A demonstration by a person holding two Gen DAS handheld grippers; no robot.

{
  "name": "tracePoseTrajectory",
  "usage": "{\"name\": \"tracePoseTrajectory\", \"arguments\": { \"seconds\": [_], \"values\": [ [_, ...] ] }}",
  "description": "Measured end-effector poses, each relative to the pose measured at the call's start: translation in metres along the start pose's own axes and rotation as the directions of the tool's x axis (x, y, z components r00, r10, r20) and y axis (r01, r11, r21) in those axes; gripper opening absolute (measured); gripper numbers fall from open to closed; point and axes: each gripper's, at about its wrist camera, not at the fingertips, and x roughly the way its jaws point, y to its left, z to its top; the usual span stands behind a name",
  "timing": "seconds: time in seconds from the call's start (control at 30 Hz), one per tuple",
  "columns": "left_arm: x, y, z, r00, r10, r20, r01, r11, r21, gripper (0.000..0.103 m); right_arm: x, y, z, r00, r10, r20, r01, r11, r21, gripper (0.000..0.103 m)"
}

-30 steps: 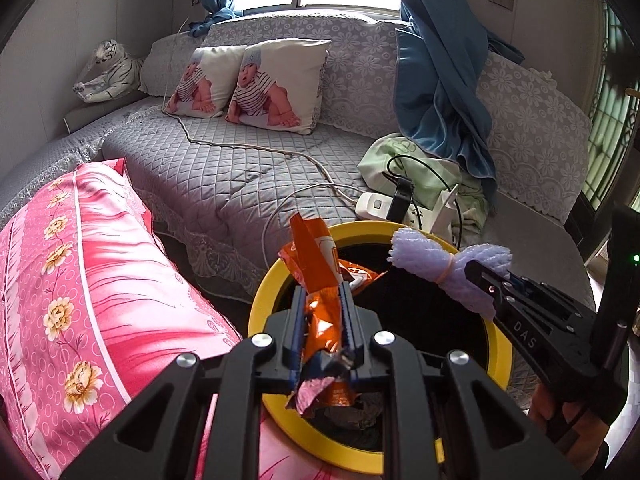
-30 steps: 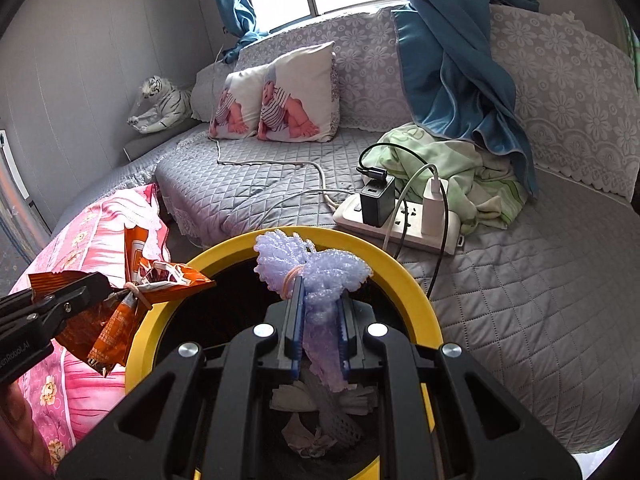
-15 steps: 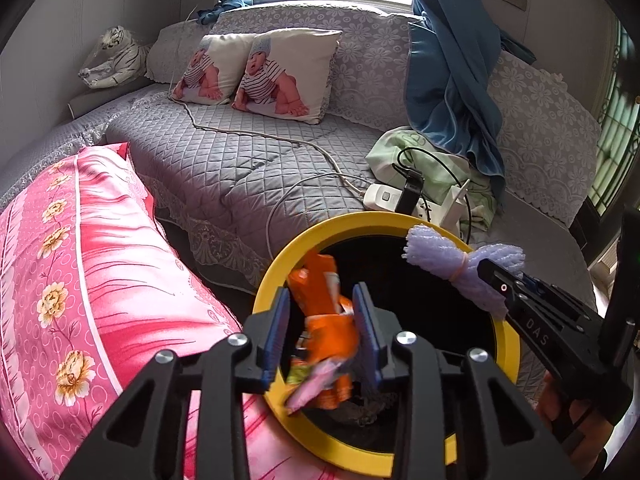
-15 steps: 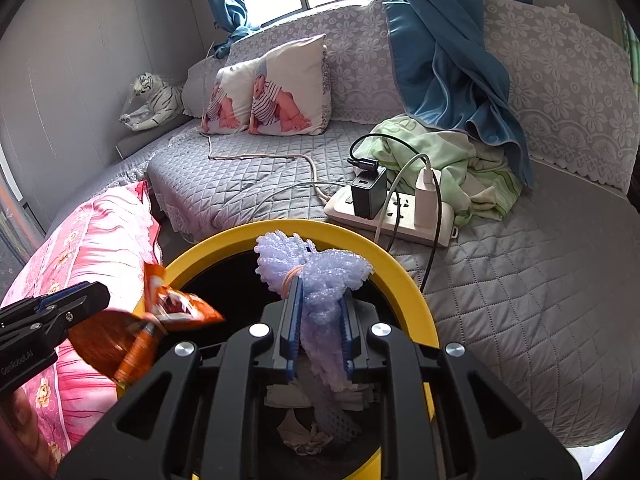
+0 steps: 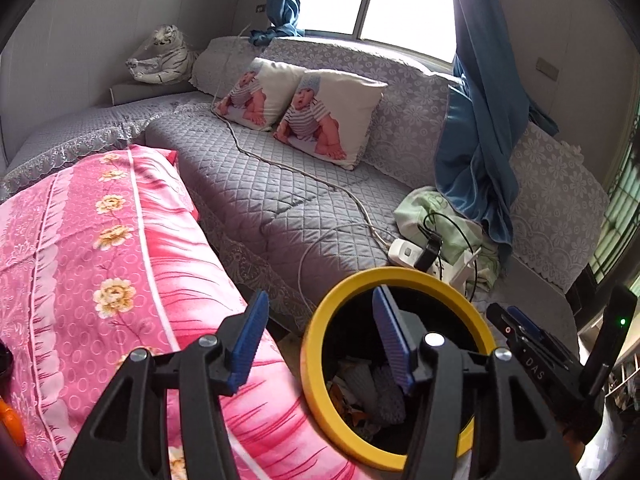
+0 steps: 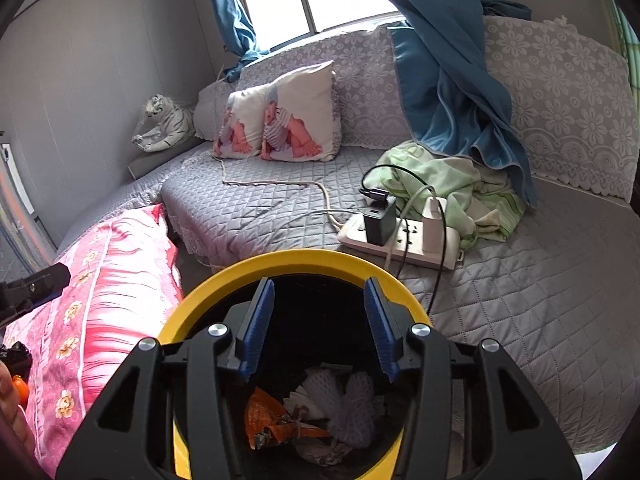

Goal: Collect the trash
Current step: 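Move both open tools back over the remaining trash on the bed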

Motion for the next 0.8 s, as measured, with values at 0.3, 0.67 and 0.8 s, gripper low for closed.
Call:
{"name": "tracePoseTrajectory", "arguments": {
  "seconds": [0.3,0.67,0.8],
  "values": [
    [-0.104,0.071,-0.001,0.977,0.155,0.143,-0.152,0.988,-0.034,0.057,-0.034,0.081,0.014,0.968,0.245,0.060,-0.234,0.961,-0.145,0.049],
    [-0.224,0.185,-0.065,0.895,0.412,0.170,-0.389,0.909,-0.151,0.072,-0.053,0.193,-0.002,0.885,0.466,-0.018,-0.440,0.820,-0.365,0.055],
    [-0.256,0.216,-0.097,0.870,0.472,0.142,-0.439,0.873,-0.211,0.072,-0.063,0.236,-0.016,0.835,0.545,-0.077,-0.517,0.728,-0.449,0.056]
  ]
}}
